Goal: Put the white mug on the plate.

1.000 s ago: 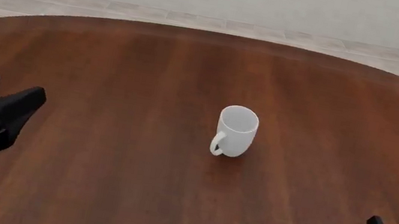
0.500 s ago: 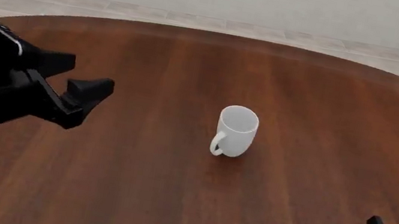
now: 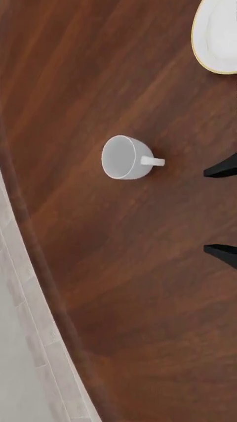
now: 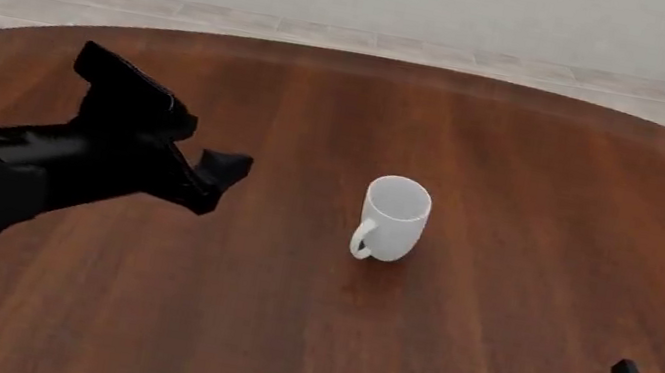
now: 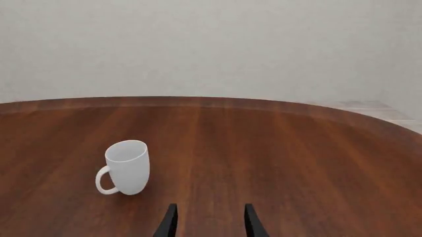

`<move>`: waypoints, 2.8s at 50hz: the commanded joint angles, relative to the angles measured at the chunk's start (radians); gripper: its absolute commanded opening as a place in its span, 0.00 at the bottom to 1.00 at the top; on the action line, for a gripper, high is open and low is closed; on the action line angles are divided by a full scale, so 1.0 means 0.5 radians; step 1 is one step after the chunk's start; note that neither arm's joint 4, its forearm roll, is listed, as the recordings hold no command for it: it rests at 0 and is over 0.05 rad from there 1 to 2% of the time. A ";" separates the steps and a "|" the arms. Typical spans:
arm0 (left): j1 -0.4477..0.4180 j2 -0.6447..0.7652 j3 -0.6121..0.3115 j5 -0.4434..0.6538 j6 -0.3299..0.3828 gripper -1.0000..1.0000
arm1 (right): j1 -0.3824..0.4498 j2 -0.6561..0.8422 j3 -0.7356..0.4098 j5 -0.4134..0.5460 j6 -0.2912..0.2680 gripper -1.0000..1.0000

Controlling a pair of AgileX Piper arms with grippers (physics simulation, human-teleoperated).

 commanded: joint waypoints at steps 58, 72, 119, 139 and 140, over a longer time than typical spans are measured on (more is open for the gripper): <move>-0.137 1.089 -0.519 -0.209 -0.044 1.00 | -0.001 0.004 0.001 -0.006 -0.002 1.00; -0.164 1.262 -0.604 -0.259 -0.071 1.00 | -0.001 0.004 0.001 -0.006 -0.002 1.00; -0.279 1.554 -0.750 -0.311 -0.214 1.00 | -0.001 0.003 0.001 -0.006 -0.001 1.00; -0.313 1.647 -0.811 -0.307 -0.299 1.00 | -0.001 0.004 0.001 -0.006 -0.002 1.00; -0.315 1.654 -0.817 -0.303 -0.298 1.00 | -0.001 0.004 0.001 -0.006 -0.002 1.00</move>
